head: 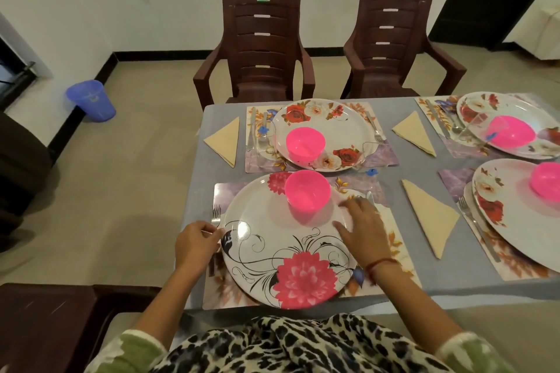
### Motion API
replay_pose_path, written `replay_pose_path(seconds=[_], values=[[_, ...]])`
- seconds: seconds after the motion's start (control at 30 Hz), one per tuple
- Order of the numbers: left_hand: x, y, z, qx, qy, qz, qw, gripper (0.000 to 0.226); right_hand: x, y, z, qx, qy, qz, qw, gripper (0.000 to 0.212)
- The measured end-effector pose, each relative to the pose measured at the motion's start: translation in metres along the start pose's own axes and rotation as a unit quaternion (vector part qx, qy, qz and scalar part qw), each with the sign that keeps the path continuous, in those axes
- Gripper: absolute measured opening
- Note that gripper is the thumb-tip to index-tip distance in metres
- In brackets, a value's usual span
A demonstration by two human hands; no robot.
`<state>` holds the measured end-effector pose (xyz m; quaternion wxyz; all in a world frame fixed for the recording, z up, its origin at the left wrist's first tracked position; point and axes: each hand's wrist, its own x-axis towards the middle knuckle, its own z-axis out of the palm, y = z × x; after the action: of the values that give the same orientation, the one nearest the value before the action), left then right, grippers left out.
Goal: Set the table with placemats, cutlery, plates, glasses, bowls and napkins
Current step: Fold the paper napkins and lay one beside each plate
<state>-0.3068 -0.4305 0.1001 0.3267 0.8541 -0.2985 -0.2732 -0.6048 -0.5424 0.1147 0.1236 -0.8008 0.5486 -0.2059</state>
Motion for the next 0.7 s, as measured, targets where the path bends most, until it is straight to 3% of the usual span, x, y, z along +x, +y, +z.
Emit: replay_pose_path(seconds=[0.07, 0.13, 0.27, 0.37, 0.43, 0.5, 0.6, 0.63, 0.7], values=[[0.000, -0.002, -0.004, -0.004, 0.013, 0.007, 1.000, 0.010, 0.024, -0.003, 0.012, -0.047, -0.103, -0.037, 0.993, 0.056], [-0.002, -0.001, -0.007, -0.006, 0.024, 0.010, 1.000, 0.009, 0.043, -0.007, 0.022, -0.092, -0.165, -0.057, 0.980, 0.052], [-0.006, -0.003, -0.012, -0.029, 0.026, 0.014, 0.999, 0.008, 0.059, -0.012, 0.030, -0.134, -0.152, -0.086, 0.975, 0.025], [-0.009, -0.008, -0.014, -0.041, 0.027, 0.022, 0.999, 0.007, 0.058, -0.010, 0.032, -0.131, -0.150, -0.088, 0.976, 0.027], [-0.009, -0.011, -0.015, -0.054, 0.025, 0.023, 0.998, 0.008, 0.054, -0.009, 0.029, -0.080, -0.115, -0.093, 0.986, 0.043], [-0.007, -0.016, -0.015, -0.059, 0.025, 0.026, 0.998, 0.009, 0.051, -0.005, 0.019, 0.011, -0.014, -0.085, 0.996, 0.059], [-0.004, -0.018, -0.016, -0.055, 0.033, 0.032, 0.997, 0.009, 0.061, 0.007, -0.007, 0.103, 0.154, 0.001, 0.983, 0.080], [-0.004, -0.018, -0.017, -0.052, 0.035, 0.035, 0.997, 0.008, 0.070, 0.015, -0.016, 0.131, 0.165, 0.051, 0.976, 0.089], [-0.002, -0.017, -0.016, -0.049, 0.036, 0.041, 0.997, 0.009, 0.089, 0.037, -0.026, 0.163, 0.107, 0.140, 0.971, 0.107]])
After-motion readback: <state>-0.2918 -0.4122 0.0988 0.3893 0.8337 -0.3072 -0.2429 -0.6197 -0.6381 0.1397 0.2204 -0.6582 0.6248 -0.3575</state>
